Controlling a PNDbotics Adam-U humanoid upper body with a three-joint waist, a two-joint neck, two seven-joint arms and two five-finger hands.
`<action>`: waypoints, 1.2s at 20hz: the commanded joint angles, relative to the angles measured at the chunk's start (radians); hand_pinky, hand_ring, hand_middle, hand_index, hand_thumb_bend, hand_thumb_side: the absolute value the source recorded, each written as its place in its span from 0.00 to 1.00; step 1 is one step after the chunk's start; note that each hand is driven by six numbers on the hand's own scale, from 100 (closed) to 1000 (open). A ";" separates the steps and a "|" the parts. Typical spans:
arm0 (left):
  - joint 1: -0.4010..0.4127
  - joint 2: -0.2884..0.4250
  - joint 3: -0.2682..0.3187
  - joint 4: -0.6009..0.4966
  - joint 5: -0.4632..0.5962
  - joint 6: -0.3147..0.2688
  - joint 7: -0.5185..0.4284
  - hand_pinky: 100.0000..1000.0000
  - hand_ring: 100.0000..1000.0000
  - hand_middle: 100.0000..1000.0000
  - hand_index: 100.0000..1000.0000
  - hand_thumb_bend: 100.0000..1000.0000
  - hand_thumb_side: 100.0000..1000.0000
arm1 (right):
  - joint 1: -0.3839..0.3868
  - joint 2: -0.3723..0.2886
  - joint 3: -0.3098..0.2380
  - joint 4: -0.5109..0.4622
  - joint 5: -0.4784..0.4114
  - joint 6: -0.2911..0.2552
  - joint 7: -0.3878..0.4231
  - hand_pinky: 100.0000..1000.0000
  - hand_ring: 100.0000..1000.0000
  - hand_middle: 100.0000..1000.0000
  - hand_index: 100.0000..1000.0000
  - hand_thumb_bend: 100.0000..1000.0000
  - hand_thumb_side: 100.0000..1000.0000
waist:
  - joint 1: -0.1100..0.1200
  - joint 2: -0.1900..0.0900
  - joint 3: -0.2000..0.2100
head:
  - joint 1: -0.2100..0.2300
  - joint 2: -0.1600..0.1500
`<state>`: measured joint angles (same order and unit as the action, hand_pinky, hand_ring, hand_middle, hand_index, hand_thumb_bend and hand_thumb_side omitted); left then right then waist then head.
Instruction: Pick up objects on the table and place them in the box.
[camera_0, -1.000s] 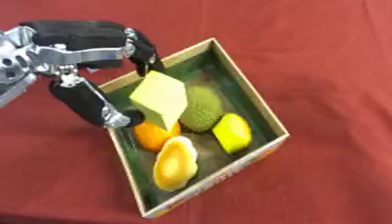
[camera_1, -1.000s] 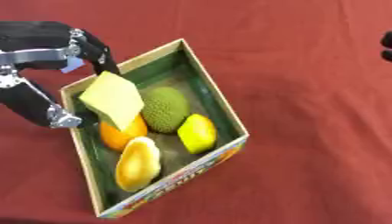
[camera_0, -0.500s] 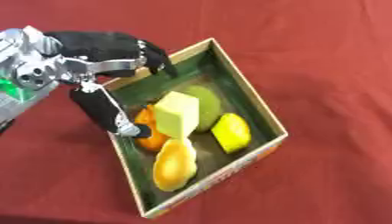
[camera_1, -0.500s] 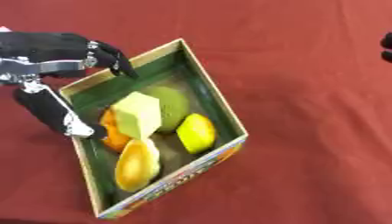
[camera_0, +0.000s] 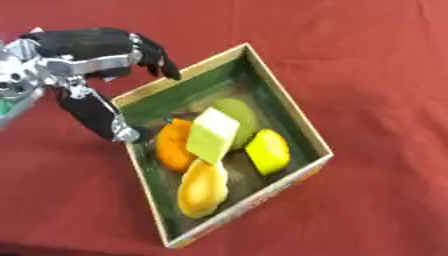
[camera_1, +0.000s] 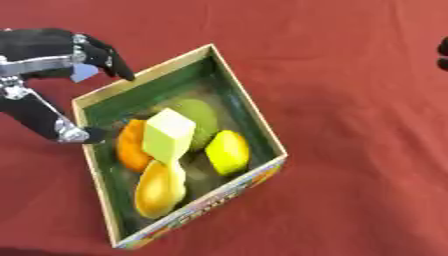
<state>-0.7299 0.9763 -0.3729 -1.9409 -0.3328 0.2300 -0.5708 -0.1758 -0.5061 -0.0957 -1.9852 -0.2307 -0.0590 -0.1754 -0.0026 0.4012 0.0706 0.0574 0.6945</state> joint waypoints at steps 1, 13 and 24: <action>0.014 0.078 0.104 0.019 0.019 0.027 0.049 0.82 0.75 0.72 0.82 0.49 0.00 | -0.004 -0.022 -0.014 -0.015 0.003 -0.004 -0.007 0.82 0.79 0.67 0.82 0.00 0.72 | -0.001 -0.023 0.003 | 0.010 -0.003; -0.022 0.073 0.216 0.299 -0.012 0.051 0.086 0.82 0.75 0.72 0.82 0.52 0.00 | 0.003 -0.019 -0.019 -0.015 0.002 -0.005 -0.016 0.82 0.78 0.67 0.82 0.00 0.72 | -0.019 -0.024 0.017 | 0.032 -0.022; -0.137 0.010 0.217 0.599 -0.152 0.071 0.098 0.83 0.78 0.74 0.83 0.55 0.00 | 0.005 -0.017 -0.020 -0.015 0.010 -0.006 -0.021 0.82 0.78 0.66 0.82 0.00 0.73 | -0.027 -0.003 0.005 | 0.063 -0.048</action>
<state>-0.8457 0.9667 -0.1742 -1.3646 -0.4640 0.2968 -0.4770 -0.1666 -0.5060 -0.1049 -1.9852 -0.2271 -0.0640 -0.1918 -0.0327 0.4183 0.0757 0.1148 0.6618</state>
